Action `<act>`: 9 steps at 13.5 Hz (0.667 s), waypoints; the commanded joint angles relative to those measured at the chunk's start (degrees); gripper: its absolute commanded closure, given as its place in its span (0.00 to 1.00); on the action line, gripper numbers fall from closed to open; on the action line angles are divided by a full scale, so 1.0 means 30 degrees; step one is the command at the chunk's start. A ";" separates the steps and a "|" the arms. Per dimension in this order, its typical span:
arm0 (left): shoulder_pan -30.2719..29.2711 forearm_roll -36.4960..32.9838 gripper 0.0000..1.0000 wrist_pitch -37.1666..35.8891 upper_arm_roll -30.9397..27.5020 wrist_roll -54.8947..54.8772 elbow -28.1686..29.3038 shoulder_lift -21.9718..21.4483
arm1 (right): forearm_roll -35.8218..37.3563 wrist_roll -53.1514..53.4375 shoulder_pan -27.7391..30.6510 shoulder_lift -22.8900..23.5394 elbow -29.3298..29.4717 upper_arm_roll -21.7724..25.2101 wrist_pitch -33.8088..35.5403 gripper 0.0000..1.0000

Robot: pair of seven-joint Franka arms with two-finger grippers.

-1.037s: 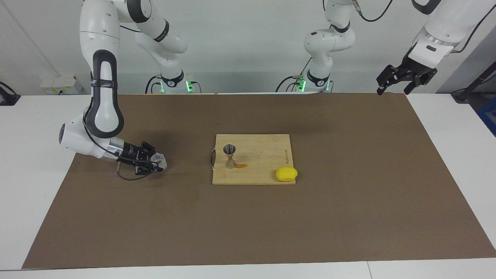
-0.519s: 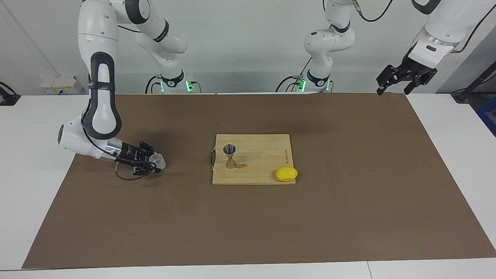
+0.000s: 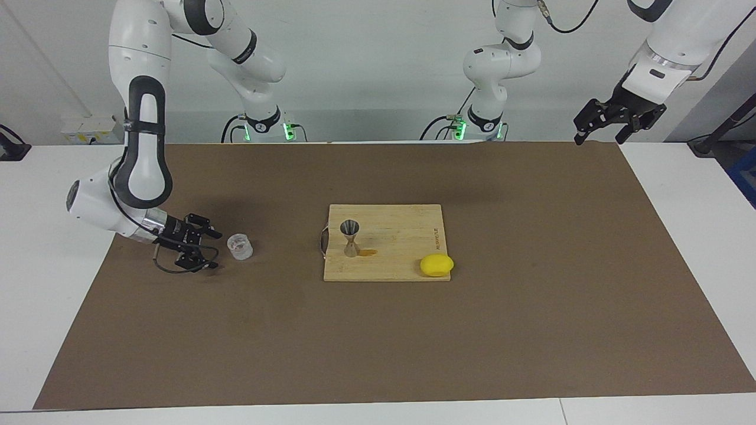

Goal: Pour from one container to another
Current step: 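Lower the glass cup onto the table and open the right gripper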

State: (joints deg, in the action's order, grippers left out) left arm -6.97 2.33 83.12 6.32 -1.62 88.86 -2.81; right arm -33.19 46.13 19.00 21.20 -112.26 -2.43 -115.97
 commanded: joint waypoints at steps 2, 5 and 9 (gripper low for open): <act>0.0127 -0.0161 0.00 -0.0111 -0.0055 0.0011 0.0584 -0.0556 | 0.4514 -0.1192 -0.1314 -0.2577 -0.0257 -0.0274 -0.0250 0.00; 0.0127 -0.0161 0.00 -0.0111 -0.0055 0.0011 0.0584 -0.0556 | 0.6403 -0.2570 -0.2869 -0.3373 0.0414 -0.0421 0.0187 0.00; 0.0127 -0.0161 0.00 -0.0111 -0.0055 0.0011 0.0584 -0.0556 | 0.6551 -0.6983 -0.5330 -0.3931 0.0417 -0.0392 0.0425 0.00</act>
State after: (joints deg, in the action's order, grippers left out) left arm -6.97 2.33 83.12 6.32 -1.62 88.86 -2.81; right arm -15.28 32.28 5.65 9.48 -111.11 -3.73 -115.09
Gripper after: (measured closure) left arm 0.000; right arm 0.000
